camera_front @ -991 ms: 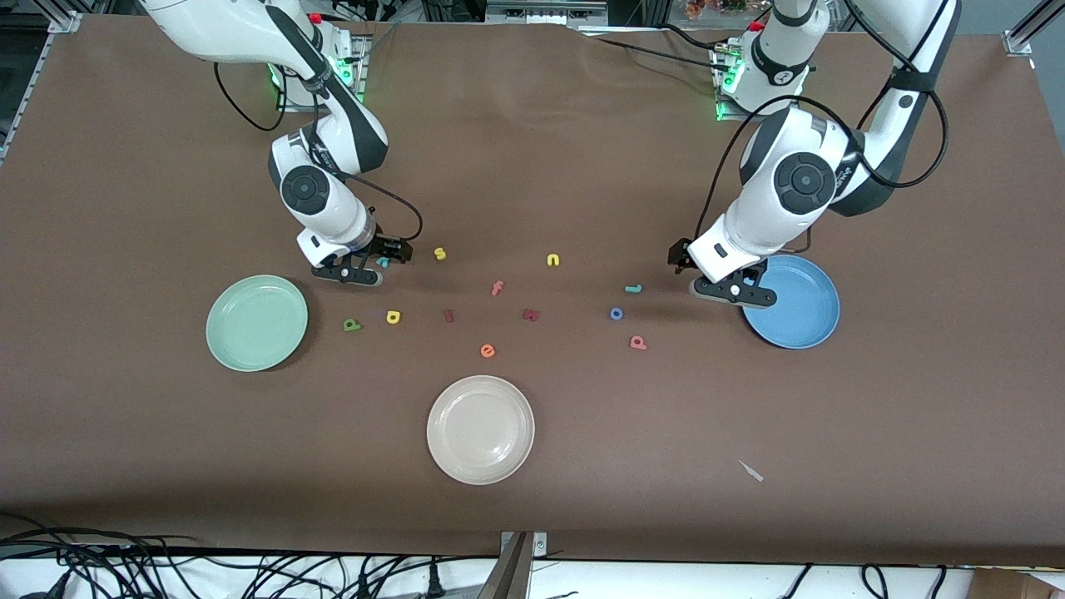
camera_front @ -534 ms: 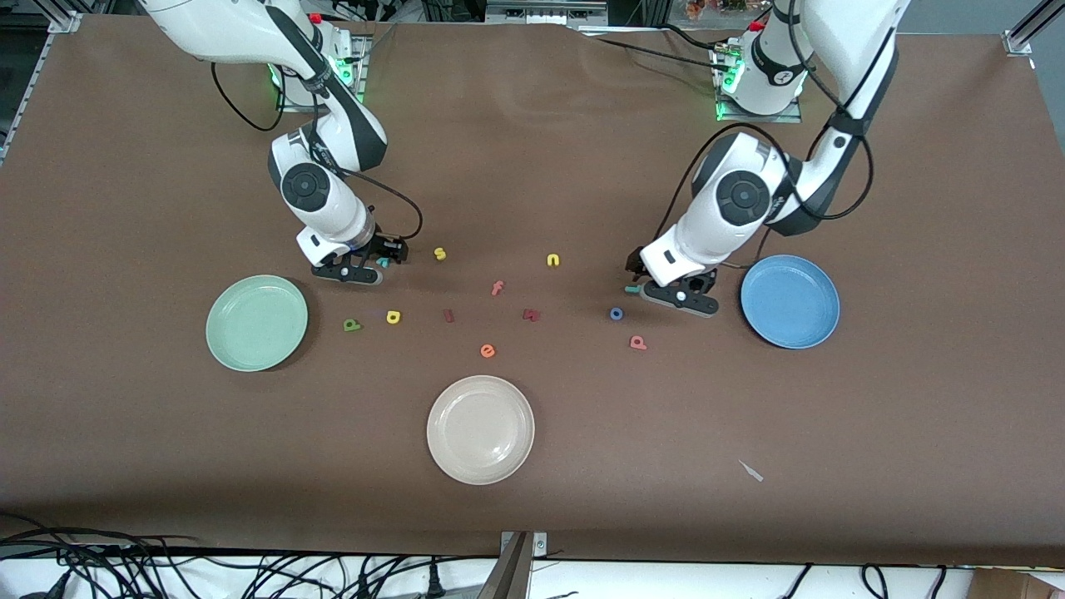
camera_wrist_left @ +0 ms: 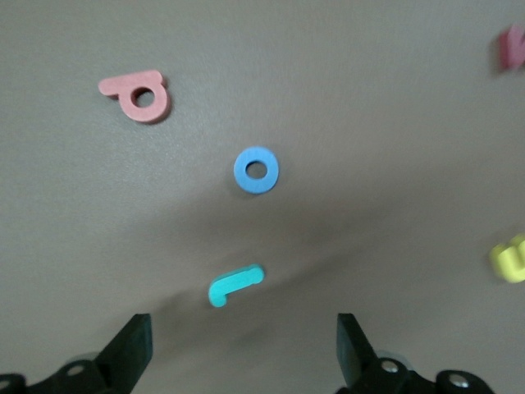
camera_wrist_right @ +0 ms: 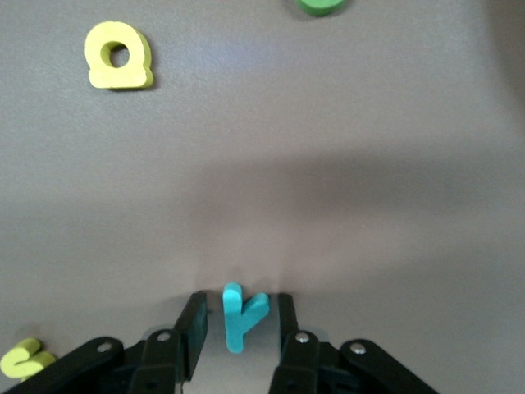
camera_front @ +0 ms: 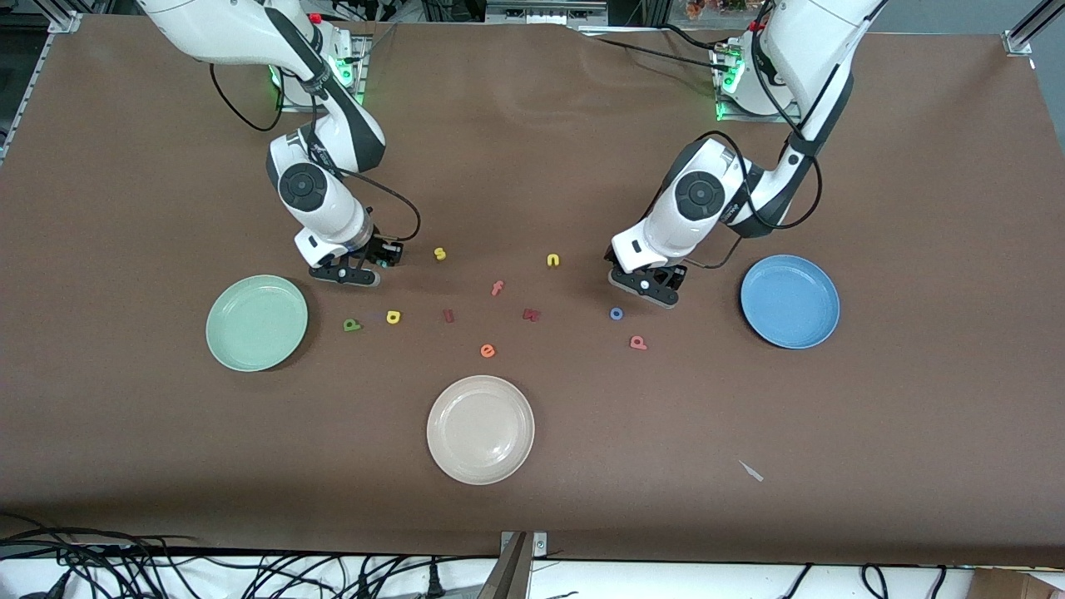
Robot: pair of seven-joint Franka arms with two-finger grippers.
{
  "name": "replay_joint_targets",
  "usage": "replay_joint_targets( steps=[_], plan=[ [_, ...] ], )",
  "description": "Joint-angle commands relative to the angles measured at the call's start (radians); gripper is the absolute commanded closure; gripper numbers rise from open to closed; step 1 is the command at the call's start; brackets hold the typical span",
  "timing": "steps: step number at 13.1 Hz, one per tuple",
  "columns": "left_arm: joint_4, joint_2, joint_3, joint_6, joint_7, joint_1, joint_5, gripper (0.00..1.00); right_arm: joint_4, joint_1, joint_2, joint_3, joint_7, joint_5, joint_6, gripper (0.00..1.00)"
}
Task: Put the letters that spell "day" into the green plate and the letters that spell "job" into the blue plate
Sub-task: 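Grasp the cyan Y with the right gripper while the left gripper grasps hook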
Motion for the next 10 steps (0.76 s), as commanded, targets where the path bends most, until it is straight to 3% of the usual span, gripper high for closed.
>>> replay_joint_targets(
  steps=[1, 5, 8, 10],
  plan=[
    [-0.007, 0.025, 0.009, 0.019, 0.018, -0.022, 0.079, 0.03, -0.015, -0.007, 0.007, 0.002, -0.006, -0.019, 0.035, 0.73],
    [0.003, 0.057, 0.026, 0.056, 0.018, -0.051, 0.079, 0.05, -0.015, -0.007, 0.007, 0.002, -0.006, -0.019, 0.035, 0.91],
    [0.006, 0.074, 0.044, 0.091, 0.021, -0.054, 0.086, 0.13, 0.006, -0.007, -0.010, 0.002, -0.006, -0.017, 0.005, 0.95],
    [0.012, 0.075, 0.070, 0.099, 0.019, -0.059, 0.153, 0.15, 0.067, -0.007, -0.027, 0.002, -0.017, -0.017, -0.116, 0.96]
  ],
)
